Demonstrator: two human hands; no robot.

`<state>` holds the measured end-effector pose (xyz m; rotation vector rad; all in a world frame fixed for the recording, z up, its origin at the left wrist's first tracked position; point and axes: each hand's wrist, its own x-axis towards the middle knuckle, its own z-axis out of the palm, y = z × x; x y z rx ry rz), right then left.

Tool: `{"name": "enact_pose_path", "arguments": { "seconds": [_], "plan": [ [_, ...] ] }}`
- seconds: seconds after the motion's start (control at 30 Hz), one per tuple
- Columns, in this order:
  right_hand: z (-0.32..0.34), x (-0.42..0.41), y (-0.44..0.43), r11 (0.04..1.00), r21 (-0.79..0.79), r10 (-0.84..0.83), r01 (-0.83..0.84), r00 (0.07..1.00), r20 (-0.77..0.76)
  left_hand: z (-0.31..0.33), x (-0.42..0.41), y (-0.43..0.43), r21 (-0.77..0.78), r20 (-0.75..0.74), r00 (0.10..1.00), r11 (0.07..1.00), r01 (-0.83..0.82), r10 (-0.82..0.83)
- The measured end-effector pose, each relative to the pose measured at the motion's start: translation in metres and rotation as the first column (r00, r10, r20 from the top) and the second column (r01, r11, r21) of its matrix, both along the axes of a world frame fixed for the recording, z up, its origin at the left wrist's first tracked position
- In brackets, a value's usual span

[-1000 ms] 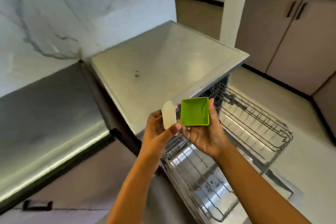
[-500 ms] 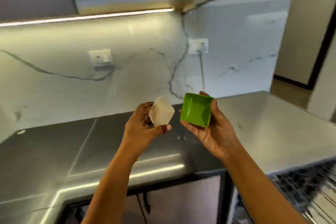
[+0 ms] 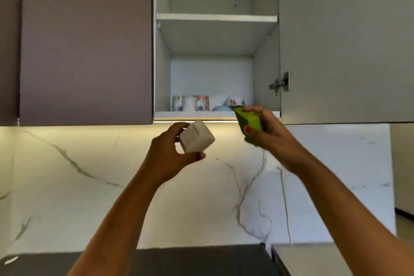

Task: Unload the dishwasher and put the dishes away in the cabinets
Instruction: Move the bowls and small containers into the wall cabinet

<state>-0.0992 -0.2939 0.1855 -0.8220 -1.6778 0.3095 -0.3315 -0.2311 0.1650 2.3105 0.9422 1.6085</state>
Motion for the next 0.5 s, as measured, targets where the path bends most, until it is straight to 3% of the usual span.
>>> {"name": "enact_pose_path", "arguments": {
  "seconds": [0.1, 0.2, 0.33, 0.5],
  "plan": [
    [0.05, 0.034, 0.042, 0.984, 0.111, -0.154, 0.137, 0.974, 0.164, 0.037, 0.034, 0.047, 0.057, -0.022, 0.998, 0.997, -0.061, 0.062],
    [0.09, 0.068, 0.095, 0.968, 0.097, -0.248, 0.229, 0.922, 0.298, 0.072, 0.068, 0.091, 0.089, -0.043, 0.995, 0.992, -0.087, 0.091],
    [0.122, 0.101, 0.168, 0.904, 0.091, -0.397, 0.418, 0.739, 0.544, 0.113, 0.112, 0.144, 0.06, -0.163, 0.974, 0.987, -0.149, 0.157],
    [0.13, 0.123, 0.227, 0.846, 0.045, -0.401, 0.531, 0.579, 0.71, 0.138, 0.148, 0.195, -0.003, -0.353, 0.9, 0.961, -0.276, 0.257]
  ]
}}
